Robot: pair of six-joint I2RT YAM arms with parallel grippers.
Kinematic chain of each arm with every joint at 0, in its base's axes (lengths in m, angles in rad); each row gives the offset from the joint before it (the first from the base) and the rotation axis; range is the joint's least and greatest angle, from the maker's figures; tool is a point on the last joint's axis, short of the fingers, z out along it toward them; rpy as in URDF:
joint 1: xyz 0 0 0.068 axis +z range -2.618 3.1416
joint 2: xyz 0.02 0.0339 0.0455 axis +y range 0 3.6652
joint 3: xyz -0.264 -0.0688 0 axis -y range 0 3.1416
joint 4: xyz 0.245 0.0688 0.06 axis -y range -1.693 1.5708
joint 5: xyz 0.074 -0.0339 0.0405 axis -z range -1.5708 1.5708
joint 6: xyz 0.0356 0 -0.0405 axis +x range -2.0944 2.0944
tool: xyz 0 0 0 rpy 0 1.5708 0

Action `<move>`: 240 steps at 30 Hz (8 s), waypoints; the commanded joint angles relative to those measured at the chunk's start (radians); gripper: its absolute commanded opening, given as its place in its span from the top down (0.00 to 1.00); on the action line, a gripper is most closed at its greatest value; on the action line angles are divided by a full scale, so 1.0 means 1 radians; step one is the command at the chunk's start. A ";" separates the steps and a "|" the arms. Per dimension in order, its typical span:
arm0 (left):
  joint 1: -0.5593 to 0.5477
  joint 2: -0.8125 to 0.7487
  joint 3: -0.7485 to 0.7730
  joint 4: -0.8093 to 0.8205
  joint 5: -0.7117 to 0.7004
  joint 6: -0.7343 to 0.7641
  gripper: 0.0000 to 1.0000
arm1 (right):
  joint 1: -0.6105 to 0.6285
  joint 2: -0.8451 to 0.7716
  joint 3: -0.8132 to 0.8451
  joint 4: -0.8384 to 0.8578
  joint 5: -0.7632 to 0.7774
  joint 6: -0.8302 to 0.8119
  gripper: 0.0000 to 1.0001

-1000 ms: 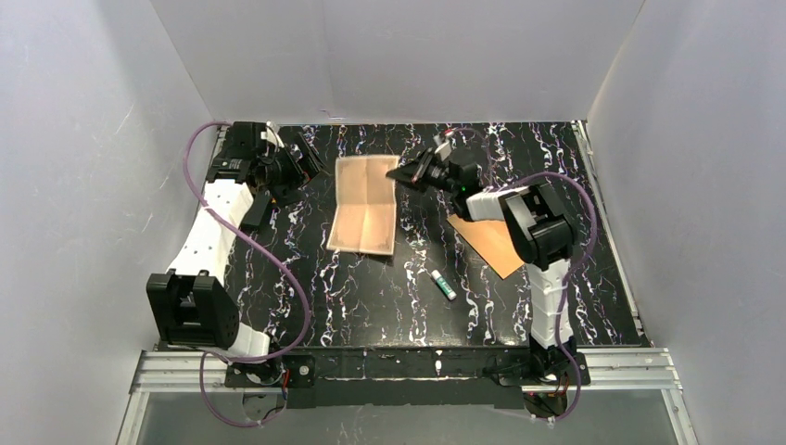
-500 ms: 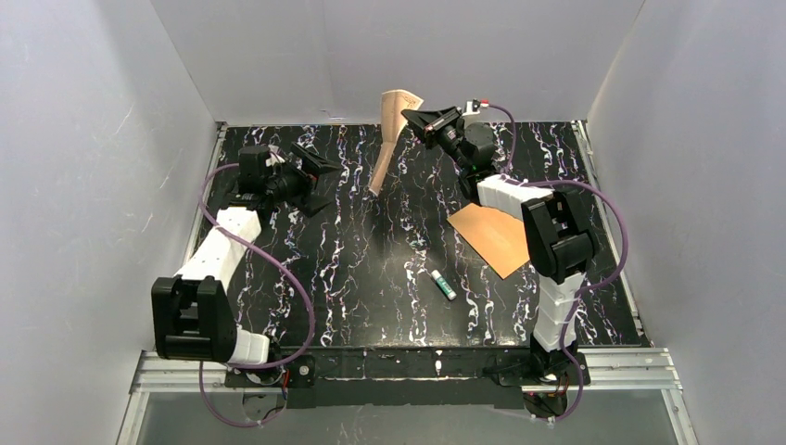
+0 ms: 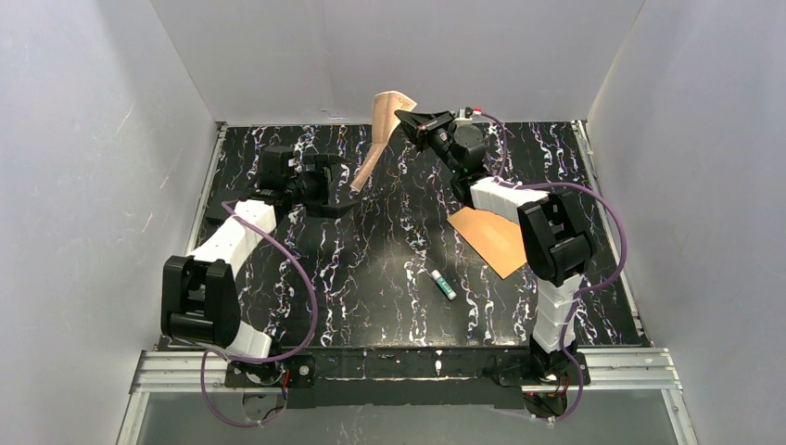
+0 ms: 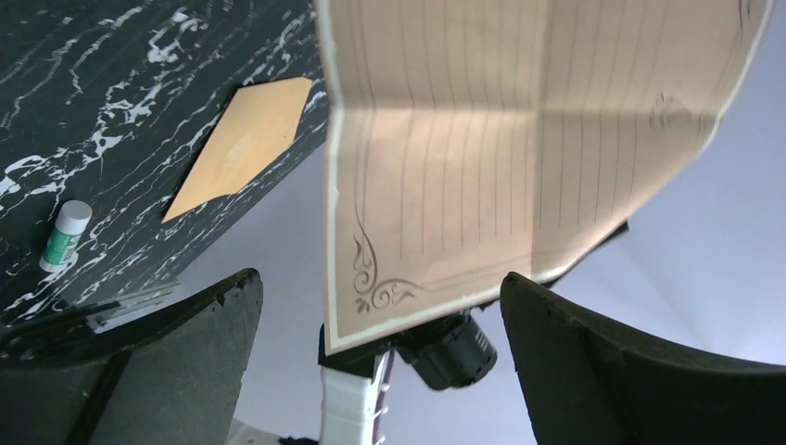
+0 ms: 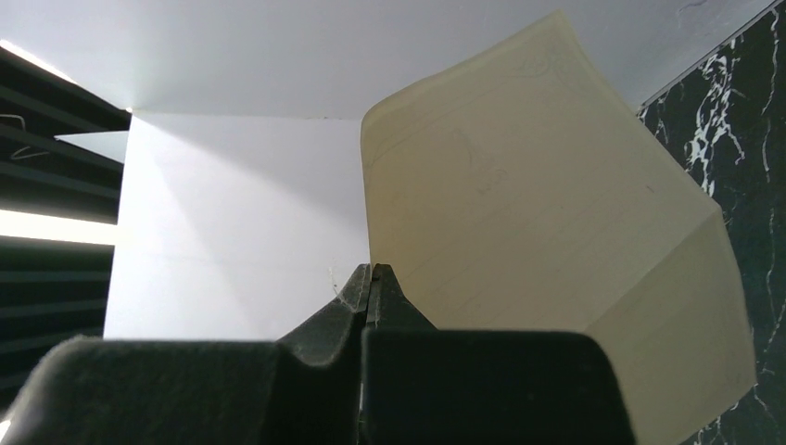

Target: Place the letter into the envelope and seal it

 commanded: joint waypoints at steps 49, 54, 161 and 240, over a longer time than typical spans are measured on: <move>0.093 0.058 0.157 0.511 0.215 0.590 1.00 | -0.184 -0.408 0.013 -0.919 0.051 -0.779 0.03; 0.091 -0.001 0.224 0.500 0.359 0.754 1.00 | -0.184 -0.393 0.020 -0.950 0.024 -0.782 0.06; 0.185 -0.045 0.364 0.535 0.377 0.445 0.35 | -0.055 -0.216 0.351 -0.138 -0.295 -0.268 0.99; 0.170 -0.067 0.399 0.354 0.153 0.828 1.00 | 0.035 -0.358 0.308 -0.928 0.052 -0.532 0.16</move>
